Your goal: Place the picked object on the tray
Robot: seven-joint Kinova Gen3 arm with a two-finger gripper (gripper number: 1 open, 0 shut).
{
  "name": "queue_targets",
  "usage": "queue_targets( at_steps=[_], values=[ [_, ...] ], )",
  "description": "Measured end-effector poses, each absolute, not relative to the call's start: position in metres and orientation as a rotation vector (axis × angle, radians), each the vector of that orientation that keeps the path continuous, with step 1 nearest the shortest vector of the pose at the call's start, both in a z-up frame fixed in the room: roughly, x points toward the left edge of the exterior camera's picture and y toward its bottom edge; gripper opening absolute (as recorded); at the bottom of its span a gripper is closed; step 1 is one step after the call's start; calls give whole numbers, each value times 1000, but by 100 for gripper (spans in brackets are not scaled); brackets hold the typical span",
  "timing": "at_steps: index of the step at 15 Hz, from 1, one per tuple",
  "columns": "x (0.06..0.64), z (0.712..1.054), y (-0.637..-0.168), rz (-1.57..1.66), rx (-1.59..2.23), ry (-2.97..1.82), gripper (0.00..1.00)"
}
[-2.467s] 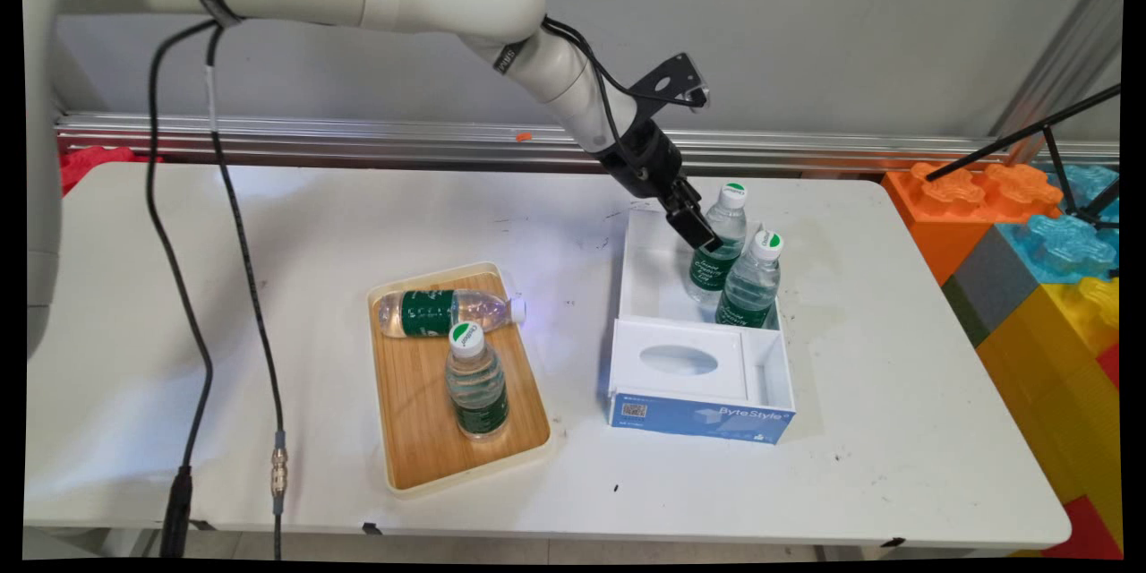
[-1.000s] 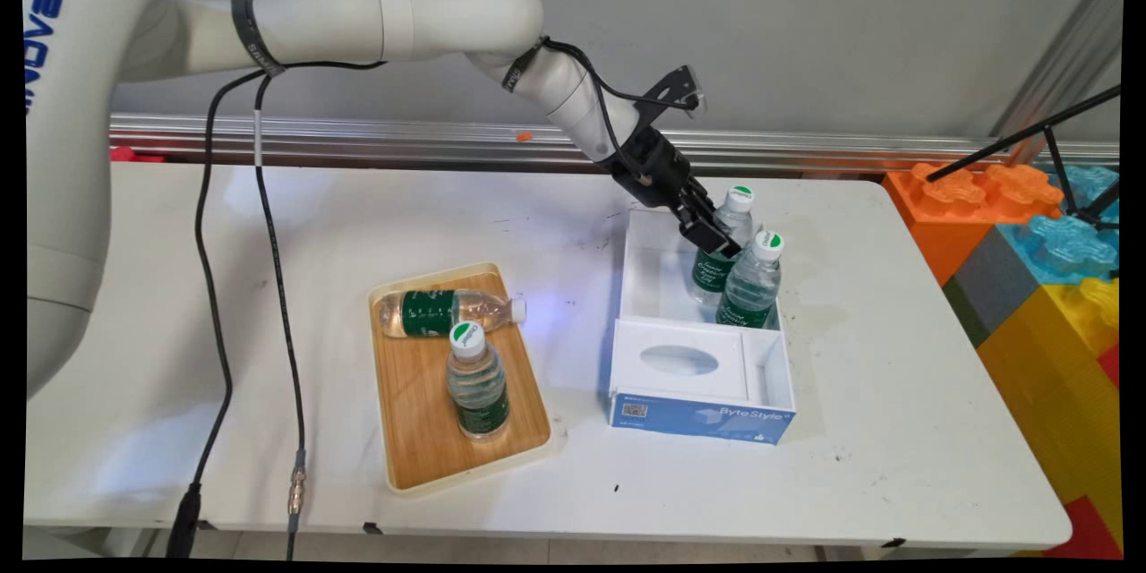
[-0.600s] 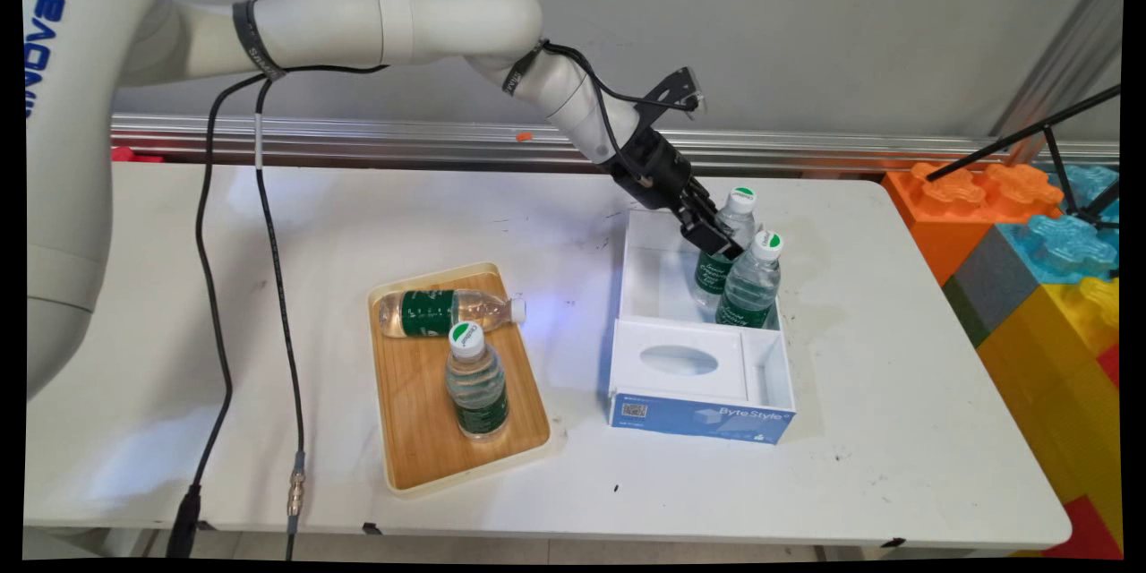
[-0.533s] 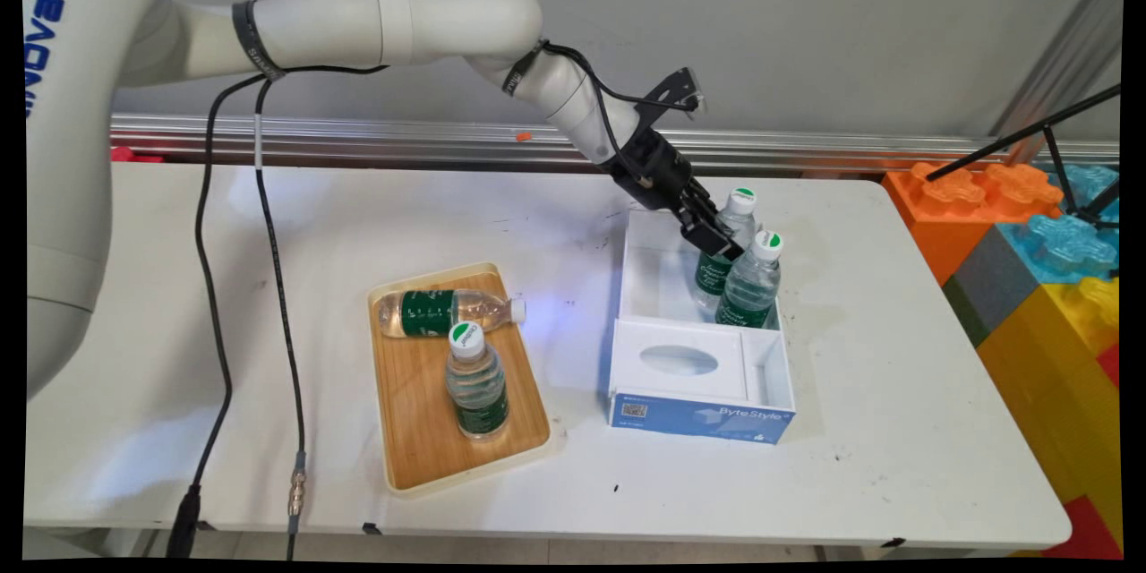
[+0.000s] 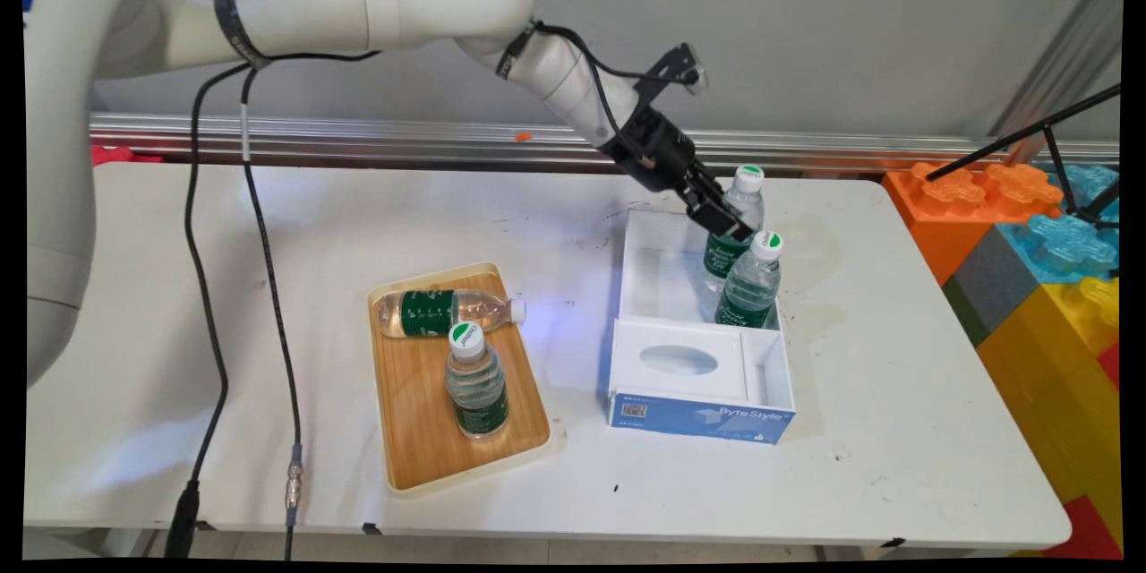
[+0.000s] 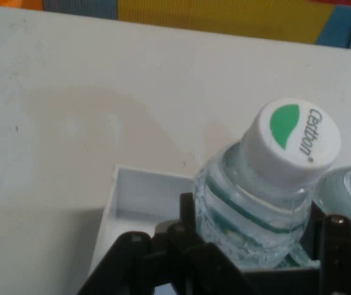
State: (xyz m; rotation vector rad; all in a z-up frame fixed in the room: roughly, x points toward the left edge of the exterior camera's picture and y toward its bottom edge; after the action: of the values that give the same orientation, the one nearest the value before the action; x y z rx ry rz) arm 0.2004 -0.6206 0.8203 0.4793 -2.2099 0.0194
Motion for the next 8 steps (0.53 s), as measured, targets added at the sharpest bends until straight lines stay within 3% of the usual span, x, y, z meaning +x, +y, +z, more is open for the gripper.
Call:
queue_targets(
  at_steps=[8],
  values=[
    [222, 869, -609, 57, 578, -2188, 0]
  ],
)
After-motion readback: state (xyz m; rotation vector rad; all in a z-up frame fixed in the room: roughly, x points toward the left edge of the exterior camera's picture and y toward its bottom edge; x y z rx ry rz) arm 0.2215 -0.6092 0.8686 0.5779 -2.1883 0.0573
